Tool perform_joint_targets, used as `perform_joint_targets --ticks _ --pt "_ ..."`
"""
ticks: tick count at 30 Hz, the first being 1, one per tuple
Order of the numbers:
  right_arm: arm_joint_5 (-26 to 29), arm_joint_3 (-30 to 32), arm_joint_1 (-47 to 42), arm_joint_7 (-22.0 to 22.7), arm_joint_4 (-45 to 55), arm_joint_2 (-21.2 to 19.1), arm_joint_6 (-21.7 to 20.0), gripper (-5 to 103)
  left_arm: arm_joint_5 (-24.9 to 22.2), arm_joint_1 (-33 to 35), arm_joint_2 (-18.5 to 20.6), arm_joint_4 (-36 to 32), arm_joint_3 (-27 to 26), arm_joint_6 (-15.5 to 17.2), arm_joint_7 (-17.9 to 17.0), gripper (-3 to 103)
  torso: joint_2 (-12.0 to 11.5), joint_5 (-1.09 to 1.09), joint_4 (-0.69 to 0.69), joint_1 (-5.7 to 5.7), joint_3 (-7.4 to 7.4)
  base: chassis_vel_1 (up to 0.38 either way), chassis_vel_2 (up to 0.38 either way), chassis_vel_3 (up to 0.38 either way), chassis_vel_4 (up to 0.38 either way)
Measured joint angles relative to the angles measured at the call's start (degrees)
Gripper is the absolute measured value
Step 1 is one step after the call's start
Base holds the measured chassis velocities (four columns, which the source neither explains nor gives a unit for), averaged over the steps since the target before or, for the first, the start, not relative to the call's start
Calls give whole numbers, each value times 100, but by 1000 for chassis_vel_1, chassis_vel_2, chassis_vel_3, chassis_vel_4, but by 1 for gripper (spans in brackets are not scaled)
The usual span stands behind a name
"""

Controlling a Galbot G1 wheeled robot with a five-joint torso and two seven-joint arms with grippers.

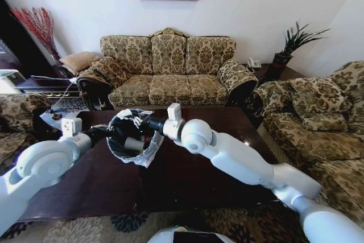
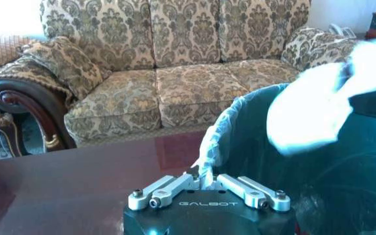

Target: Move to the front of the table and place the trash on the table into the trash bin.

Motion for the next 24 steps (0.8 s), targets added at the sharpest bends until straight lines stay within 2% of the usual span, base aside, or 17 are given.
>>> perform_joint_targets --ticks 2,5,8,9,11,12,15,17,18,20,21,22,24 --pt "-5 24 -13 -9 -6 -5 3 32 0 3 -11 0 6 1 -1 1 0 0 0 0 0 0 0 0 0" --pt "-5 40 -30 -22 -9 -19 8 37 0 6 -14 0 13 3 -1 1 0 0 0 0 0 0 0 0 0" --pt "-7 60 -62 -43 -11 -46 19 54 -1 6 -14 0 15 4 -1 1 0 0 0 0 0 0 0 0 0" --pt "-7 60 -62 -43 -11 -46 19 54 -1 6 -14 0 15 4 -1 1 0 0 0 0 0 0 0 0 0" --pt "-7 118 -99 -58 -10 -53 41 65 -3 7 -8 3 15 7 -1 1 0 0 0 0 0 0 0 0 0" --pt "-11 180 -133 -61 -10 -53 84 65 -3 8 -6 12 15 9 -2 1 0 0 0 0 0 0 0 0 0" --pt "-103 341 -230 -18 -6 -64 282 75 -5 8 -5 38 8 11 -16 1 0 0 1 0 0 0 0 0 0" --pt "-470 757 -546 323 94 -153 642 86 -66 -28 -41 102 -115 50 -71 1 0 0 4 0 0 0 0 0 0" --pt "-470 757 -546 323 94 -153 642 86 -66 -28 -41 102 -115 50 -71 1 0 0 4 0 0 0 0 0 0" --pt "-765 1180 -934 479 269 -359 775 96 -105 -74 -70 233 -252 62 -103 1 0 2 0 0 0 0 0 0 0" --pt "-989 1484 -1232 514 401 -504 831 99 -108 -71 -143 285 -352 62 -123 1 0 2 -3 1 0 0 0 0 0" --pt "-989 1484 -1232 514 401 -504 831 99 -108 -71 -143 285 -352 62 -123 1 0 2 -3 1 0 0 0 0 0" --pt "-1214 2250 -1956 491 721 -726 767 100 -158 -40 -483 207 -590 63 -239 1 0 2 -1 2 0 0 0 0 0"
